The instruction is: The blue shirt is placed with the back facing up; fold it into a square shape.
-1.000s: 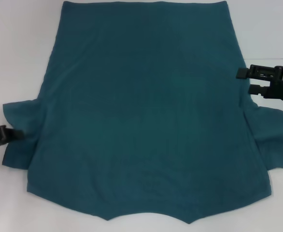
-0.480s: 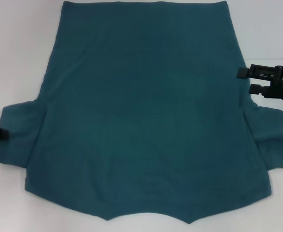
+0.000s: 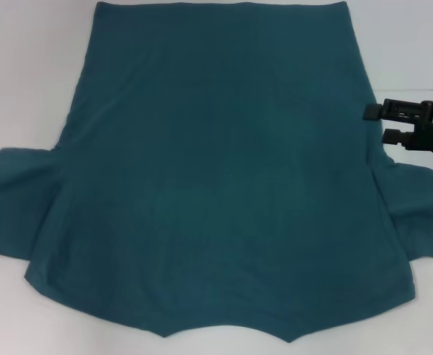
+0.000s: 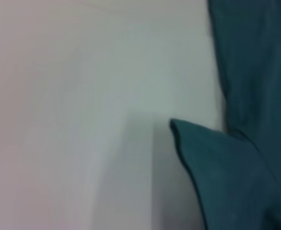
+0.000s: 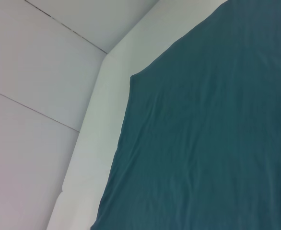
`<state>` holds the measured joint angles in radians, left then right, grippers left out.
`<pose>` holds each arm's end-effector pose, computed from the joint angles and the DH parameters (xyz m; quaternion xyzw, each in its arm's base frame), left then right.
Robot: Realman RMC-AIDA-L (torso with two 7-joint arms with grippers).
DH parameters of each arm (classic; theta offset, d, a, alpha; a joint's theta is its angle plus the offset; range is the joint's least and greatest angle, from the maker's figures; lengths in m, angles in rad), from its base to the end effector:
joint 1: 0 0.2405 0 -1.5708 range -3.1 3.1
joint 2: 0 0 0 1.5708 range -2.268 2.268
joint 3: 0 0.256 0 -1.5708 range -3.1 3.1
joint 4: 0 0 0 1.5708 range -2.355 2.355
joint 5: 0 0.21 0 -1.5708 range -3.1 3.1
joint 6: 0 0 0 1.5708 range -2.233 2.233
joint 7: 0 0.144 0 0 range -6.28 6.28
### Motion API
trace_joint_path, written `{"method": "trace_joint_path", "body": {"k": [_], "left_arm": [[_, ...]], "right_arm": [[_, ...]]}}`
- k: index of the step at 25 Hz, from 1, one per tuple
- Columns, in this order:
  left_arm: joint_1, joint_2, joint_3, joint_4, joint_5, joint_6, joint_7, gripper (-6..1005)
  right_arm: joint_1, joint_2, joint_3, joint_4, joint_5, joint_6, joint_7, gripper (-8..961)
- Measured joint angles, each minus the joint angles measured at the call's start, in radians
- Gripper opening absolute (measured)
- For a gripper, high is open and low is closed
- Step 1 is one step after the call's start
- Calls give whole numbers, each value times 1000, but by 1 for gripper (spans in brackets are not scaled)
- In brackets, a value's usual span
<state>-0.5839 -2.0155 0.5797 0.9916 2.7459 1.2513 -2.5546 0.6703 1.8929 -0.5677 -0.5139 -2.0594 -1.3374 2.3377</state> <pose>-0.3426 0.3741 0.1080 -0.6951 -0.6195 -0.0076 0.3647 0.2827 0.4000 0.0689 -0.7162 0.6222 0.2784 0.1497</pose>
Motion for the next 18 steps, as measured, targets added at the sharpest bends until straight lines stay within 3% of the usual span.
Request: {"method": "trace_joint_path", "body": {"k": [12, 18], "left_arm": [[-19, 5, 10, 50, 11, 12, -12, 12], [-65, 9, 11, 79, 9, 137, -61, 13]], "right_arm": [[0, 0, -4, 0, -1, 0, 6, 915], [0, -1, -8, 0, -1, 0, 7, 915]]}}
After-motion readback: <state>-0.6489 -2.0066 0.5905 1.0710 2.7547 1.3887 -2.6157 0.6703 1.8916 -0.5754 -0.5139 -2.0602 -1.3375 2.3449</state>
